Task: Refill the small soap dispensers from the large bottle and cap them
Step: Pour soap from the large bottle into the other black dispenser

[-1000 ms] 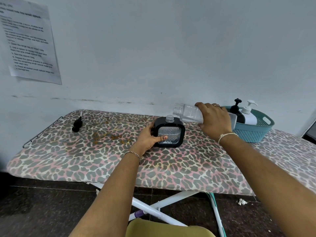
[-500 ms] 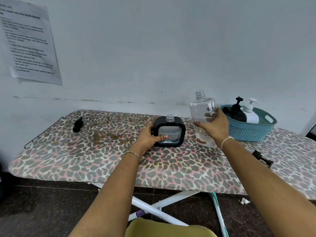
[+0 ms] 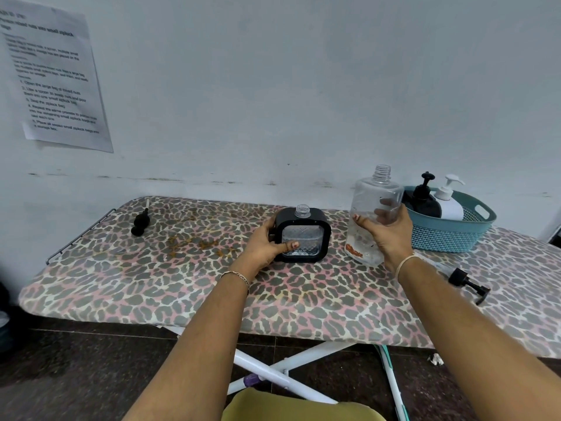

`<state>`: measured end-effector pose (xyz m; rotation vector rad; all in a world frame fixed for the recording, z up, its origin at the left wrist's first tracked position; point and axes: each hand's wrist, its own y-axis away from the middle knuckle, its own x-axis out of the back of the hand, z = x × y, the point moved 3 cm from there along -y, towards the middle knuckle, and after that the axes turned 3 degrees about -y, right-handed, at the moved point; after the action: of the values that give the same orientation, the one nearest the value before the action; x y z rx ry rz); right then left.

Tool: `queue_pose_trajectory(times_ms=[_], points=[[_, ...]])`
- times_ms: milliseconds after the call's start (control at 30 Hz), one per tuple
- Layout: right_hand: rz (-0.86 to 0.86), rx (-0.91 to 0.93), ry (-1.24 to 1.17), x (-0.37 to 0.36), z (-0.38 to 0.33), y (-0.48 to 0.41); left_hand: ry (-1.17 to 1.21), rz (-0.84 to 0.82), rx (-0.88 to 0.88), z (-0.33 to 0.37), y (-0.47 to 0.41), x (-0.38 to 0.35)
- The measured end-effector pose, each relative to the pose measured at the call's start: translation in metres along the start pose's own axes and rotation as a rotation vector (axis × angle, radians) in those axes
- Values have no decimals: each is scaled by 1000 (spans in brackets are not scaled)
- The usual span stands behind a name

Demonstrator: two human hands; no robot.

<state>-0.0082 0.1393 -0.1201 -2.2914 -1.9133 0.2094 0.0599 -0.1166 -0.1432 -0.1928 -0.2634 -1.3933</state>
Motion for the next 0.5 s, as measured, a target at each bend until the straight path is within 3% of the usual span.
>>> queue_pose_trajectory(times_ms=[500], points=[[69,20,22,-1,12,7,-140,35,9,2,3,-3]])
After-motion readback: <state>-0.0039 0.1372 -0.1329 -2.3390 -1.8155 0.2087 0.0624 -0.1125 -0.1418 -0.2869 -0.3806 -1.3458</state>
